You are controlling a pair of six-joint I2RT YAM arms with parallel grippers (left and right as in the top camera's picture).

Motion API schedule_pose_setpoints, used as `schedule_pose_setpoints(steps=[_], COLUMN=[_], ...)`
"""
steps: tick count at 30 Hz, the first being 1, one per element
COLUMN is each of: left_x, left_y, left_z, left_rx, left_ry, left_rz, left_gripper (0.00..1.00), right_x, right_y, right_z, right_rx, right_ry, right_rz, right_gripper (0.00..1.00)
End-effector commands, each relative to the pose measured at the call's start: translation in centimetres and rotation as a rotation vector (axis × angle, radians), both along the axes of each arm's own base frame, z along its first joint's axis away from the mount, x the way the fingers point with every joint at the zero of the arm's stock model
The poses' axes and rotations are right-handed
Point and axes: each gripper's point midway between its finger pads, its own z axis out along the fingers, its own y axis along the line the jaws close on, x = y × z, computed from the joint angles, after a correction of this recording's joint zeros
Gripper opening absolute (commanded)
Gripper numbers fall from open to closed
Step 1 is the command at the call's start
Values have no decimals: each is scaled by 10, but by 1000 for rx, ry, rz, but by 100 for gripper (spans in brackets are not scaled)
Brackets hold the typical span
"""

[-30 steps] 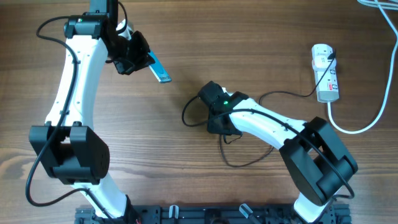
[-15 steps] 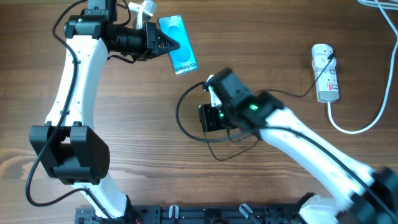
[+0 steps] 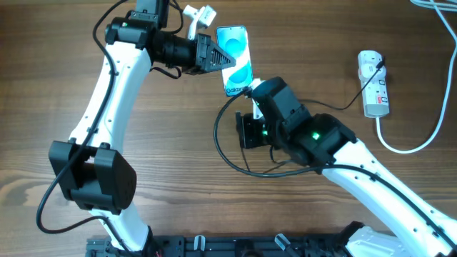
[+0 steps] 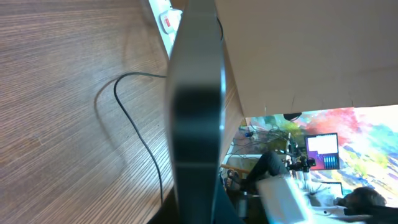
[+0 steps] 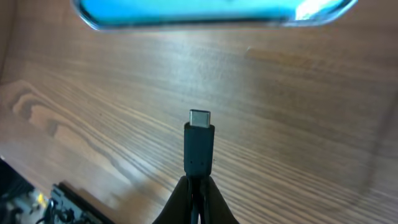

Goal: Plug charger to phone and switch on socket
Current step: 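Align the USB-C plug under the phone's bottom port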

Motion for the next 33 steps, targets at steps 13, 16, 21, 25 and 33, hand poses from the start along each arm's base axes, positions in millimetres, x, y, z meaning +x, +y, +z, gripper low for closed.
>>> schedule_pose_setpoints(steps=[13, 16, 21, 25, 33], left_x=[-10, -11, -11, -5, -10], left_y=[-5, -6, -6, -2, -4], left_z=[22, 25, 24, 12, 20], left_rx=[-115, -135, -129, -55, -106], left_ry=[-30, -22, -18, -35, -19], left_rz=[-64, -71, -68, -38, -60], left_gripper=[4, 4, 4, 4, 4], right_x=[10, 8, 9, 9, 11], right_y=[-6, -7, -8, -8, -9], right_z=[40, 39, 39, 39, 39], right_rx=[7, 6, 5, -3, -12], right_ry=[-99, -87, -86, -96, -108], right_rz=[-34, -42, -55, -40, -38], right_gripper=[4, 5, 5, 5, 5])
